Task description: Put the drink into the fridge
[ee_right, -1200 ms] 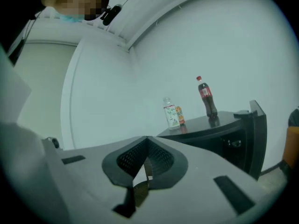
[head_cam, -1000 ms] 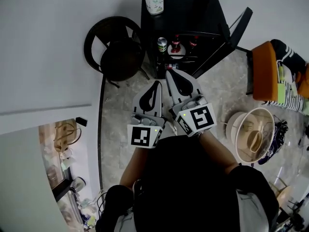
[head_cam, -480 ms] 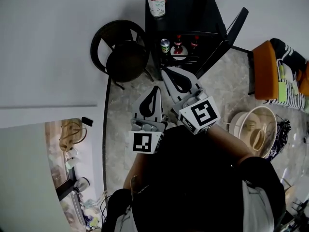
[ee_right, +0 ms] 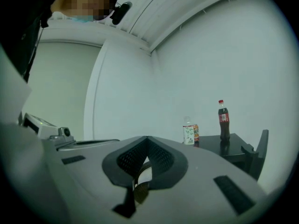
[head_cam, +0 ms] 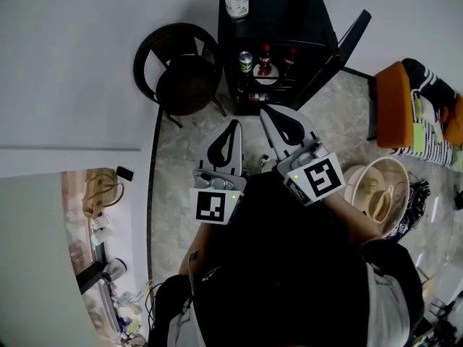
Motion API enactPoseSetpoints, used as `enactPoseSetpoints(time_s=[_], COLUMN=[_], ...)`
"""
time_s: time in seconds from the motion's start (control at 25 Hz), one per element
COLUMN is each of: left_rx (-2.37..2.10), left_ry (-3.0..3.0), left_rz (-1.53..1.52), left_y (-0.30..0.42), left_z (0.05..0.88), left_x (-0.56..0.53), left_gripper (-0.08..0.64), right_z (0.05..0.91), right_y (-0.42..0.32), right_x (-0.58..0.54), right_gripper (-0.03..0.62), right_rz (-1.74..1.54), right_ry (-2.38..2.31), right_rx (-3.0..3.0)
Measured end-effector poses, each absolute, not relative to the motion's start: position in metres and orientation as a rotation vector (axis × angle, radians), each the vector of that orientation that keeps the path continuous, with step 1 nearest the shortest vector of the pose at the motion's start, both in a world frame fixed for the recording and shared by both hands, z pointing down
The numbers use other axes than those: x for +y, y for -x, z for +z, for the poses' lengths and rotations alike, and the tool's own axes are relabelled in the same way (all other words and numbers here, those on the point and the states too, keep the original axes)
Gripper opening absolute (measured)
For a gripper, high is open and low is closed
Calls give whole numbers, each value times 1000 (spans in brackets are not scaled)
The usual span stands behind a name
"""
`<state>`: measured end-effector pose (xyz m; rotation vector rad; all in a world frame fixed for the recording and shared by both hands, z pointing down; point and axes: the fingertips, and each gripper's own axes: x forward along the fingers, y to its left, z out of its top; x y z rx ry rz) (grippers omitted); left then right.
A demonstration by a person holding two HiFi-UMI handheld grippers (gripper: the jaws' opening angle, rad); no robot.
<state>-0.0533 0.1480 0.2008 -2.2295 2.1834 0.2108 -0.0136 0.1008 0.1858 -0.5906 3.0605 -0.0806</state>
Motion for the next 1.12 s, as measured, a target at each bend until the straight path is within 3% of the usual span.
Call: enactPoseSetpoints(time_s=[1.12], left_rx=[2129], left_ry=[2348], left_rz=[194], left_y=[36], left_z=[226], left_x=[152], left_gripper=[8], right_z=[235], right_y=[-7], right_x=[117], right_gripper=[14], right_rz=[-205], right_ry=[722], right_rx=[3099])
